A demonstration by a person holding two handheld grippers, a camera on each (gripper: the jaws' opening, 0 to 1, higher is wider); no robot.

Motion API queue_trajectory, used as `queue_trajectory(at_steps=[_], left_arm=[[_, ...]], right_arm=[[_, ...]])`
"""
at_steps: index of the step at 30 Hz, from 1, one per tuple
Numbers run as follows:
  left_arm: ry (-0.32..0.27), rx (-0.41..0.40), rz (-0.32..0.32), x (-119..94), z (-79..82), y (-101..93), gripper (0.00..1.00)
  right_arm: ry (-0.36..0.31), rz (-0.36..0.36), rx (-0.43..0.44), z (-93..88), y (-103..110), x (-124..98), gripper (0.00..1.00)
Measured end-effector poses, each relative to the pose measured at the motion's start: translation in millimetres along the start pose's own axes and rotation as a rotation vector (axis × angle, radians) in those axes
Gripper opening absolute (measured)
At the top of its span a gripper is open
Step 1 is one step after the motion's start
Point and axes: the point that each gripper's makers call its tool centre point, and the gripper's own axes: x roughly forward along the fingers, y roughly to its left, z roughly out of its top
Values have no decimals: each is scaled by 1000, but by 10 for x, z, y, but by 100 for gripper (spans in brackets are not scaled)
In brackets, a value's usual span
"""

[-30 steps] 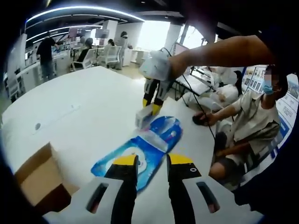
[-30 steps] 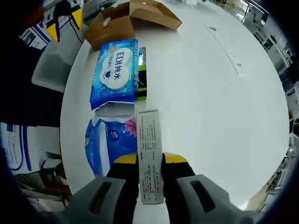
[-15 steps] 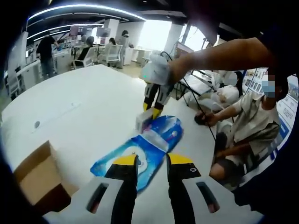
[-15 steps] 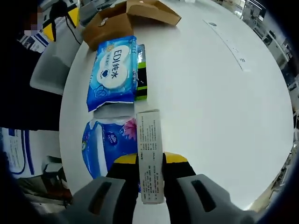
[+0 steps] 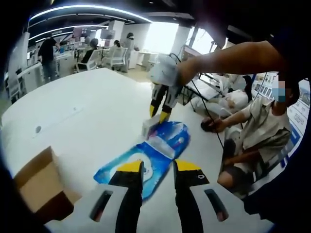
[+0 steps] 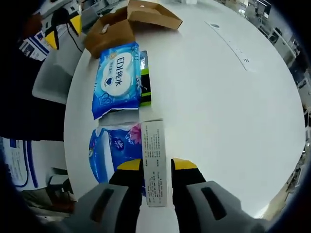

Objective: Operate the shoe box by opening the lid, removing the specified soft item, and placing it in the target area until the item is outside and the box remains undamaged.

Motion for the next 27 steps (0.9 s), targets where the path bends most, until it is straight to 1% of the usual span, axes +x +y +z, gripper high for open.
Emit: queue_trajectory(at_steps=[3, 5, 6, 8, 12, 14, 17, 21, 23, 27], left_arm=[[-7, 1, -3, -19, 17, -11, 23], [-13, 4, -4, -36, 35, -17, 23], [-15, 3, -4, -40, 42, -16, 23], [-22, 3, -7, -54, 63, -26, 23], [-30, 17, -15, -101, 117, -63, 23], [-41, 25, -17, -144, 152, -74, 23], [-54, 37, -16, -229, 182, -90, 23], [-63, 43, -5, -383, 158, -57, 23], [-75, 42, 4, -471, 147, -35, 23], [-91, 44, 10, -644, 98, -22, 24]], right_arm=[[-40, -15, 3, 102, 30, -132, 20], [-71, -53, -18, 184, 12, -236, 20], [-89, -65, -8, 222, 16, -287, 21], [-119, -84, -11, 298, 66, -412, 20], [-150, -104, -14, 406, 220, -574, 20], [-156, -120, -28, 456, 278, -610, 19], [-165, -123, -48, 567, 434, -634, 18], [-166, -126, -65, 674, 516, -617, 17], [-183, -129, -67, 771, 610, -623, 17], [-195, -136, -71, 957, 791, -611, 18]])
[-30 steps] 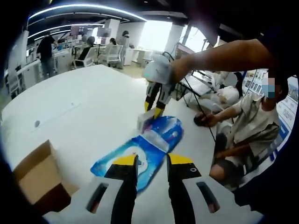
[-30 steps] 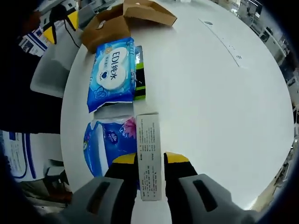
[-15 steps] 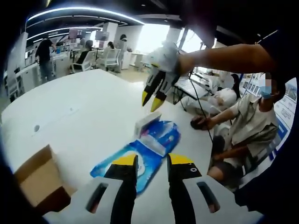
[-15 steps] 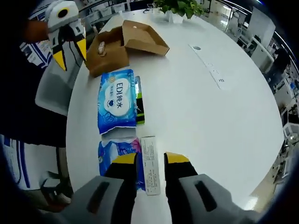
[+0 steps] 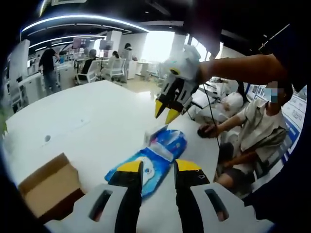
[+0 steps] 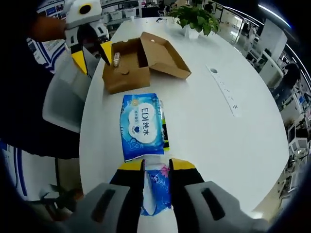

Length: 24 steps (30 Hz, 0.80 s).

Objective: Operate the shoe box by opening the lid, removing the specified soft item, and placing it in the target area until the item is outside and the box remains undamaged.

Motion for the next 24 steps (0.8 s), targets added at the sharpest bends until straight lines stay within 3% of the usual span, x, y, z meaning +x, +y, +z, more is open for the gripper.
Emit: queue_trajectory(at_steps=[8, 15, 24], left_arm=[[-45, -19, 16, -424, -138, 130, 24], [-63, -39, 32, -841, -355, 290, 24], [-77, -27, 43, -1358, -544, 524, 25]], right_arm=[[-13, -9, -10, 402, 334, 62, 20], [-52, 6, -16, 967, 770, 310, 19], [-81, 9, 3, 1519, 1159, 553, 18]])
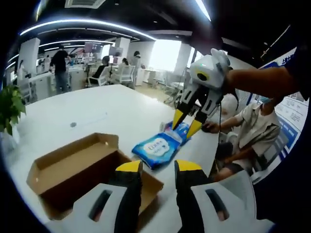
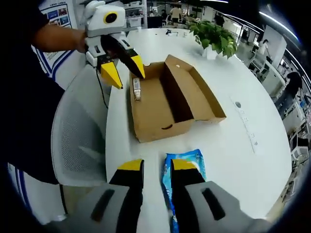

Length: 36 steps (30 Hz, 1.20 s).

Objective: Operate the shoe box by opening the lid, removing the specified soft item, and placing it in the target area until the item is outside and the box remains undamaged.

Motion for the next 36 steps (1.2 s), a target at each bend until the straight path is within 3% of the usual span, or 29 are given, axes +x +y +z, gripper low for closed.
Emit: queue_trajectory(at_steps=[8, 21, 36], left_arm=[[-6, 10, -7, -325, -87, 218, 26], [25, -7, -54, -791, -413, 582, 27], [202, 59, -138, -1038, -829, 874, 27]], right_arm=[[-19, 13, 3, 447, 229, 310, 18], [-38, 67, -11, 1043, 440, 870, 17], [-18, 115, -28, 1440, 398, 1542, 14]])
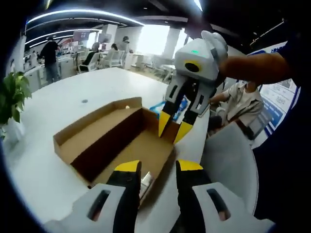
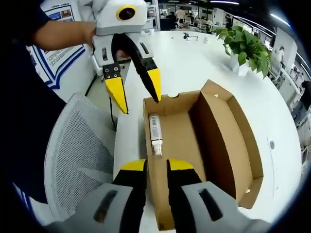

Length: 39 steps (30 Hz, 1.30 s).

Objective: Operate the shoe box by opening the lid, removing the specified soft item, and placing it in the target area until the item is outside and the box remains undamaged.

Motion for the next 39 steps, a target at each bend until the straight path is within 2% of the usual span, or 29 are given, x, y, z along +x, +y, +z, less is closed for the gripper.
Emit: queue_trajectory(at_steps=[3, 5, 6, 10, 16, 26, 28, 33, 37, 39], left_arm=[[38, 9, -17, -8, -95, 44, 27], [41, 7, -21, -16, -121, 68, 27], [44, 3, -25, -26, -144, 80, 27], [54, -2, -32, -48, -209, 118, 27], [48, -6, -36, -82, -206, 175, 28], [58, -14, -39, -89, -288, 268, 28], [63, -16, -40, -84, -307, 277, 28], [53, -30, -40, -74, -308, 301, 28], [54, -35, -42, -70, -321, 309, 28], [51, -40, -44, -79, -319, 308, 28]], right_arm=[[35, 21, -3, 8, -61, 207, 14], [47, 32, -6, 14, -66, 295, 14], [73, 46, -15, -7, -80, 417, 14], [118, 89, -23, -54, -71, 675, 14], [165, 129, -38, -111, -14, 952, 13], [203, 197, -27, -217, 2, 1130, 14], [181, 203, -12, -158, -17, 1150, 14], [185, 221, -8, -140, -40, 1162, 16], [207, 265, -23, -175, 14, 1160, 15], [211, 258, -34, -153, -27, 1159, 16]])
